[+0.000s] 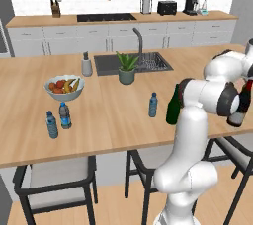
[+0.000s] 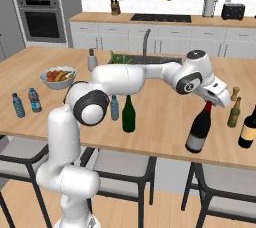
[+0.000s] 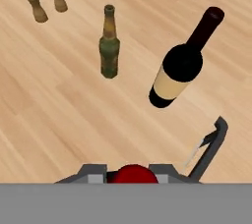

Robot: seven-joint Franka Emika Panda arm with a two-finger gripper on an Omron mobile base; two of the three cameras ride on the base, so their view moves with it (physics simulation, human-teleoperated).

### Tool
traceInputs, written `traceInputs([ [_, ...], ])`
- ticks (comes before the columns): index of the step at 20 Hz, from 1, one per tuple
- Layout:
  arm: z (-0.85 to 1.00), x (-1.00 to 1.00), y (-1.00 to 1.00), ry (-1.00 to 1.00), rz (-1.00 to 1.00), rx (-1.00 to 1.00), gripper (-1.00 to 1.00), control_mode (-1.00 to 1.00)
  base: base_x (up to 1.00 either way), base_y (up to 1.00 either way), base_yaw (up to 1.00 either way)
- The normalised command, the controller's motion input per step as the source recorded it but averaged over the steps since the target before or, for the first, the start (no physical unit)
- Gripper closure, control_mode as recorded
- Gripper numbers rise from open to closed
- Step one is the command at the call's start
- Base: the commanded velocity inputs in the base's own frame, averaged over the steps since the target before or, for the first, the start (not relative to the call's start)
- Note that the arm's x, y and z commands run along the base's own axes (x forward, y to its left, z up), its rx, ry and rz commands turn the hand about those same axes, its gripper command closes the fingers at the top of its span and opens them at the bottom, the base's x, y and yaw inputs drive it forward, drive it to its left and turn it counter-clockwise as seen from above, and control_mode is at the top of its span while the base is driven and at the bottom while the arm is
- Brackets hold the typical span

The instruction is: Move the plastic bottles in the middle to the plastics group, and the glass bottles in the middle to the glass group.

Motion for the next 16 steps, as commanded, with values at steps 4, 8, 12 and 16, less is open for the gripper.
traceInputs([
  [4, 0.01, 0.31, -0.57, -0.13, -0.11, 0.0, 1.0, -1.0, 0.0, 0.0, 0.0],
  [8, 0.01, 0.06, -0.46, -0.17, -0.12, 0.0, 1.0, -1.0, 0.0, 0.0, 0.0],
  [12, 0.01, 0.13, -0.37, -0.14, -0.15, 0.0, 1.0, -1.0, 0.0, 0.0, 0.0],
  [16, 0.0, 0.32, -0.13, -0.02, -0.15, -0.03, 1.0, -1.0, 0.0, 0.0, 0.0],
])
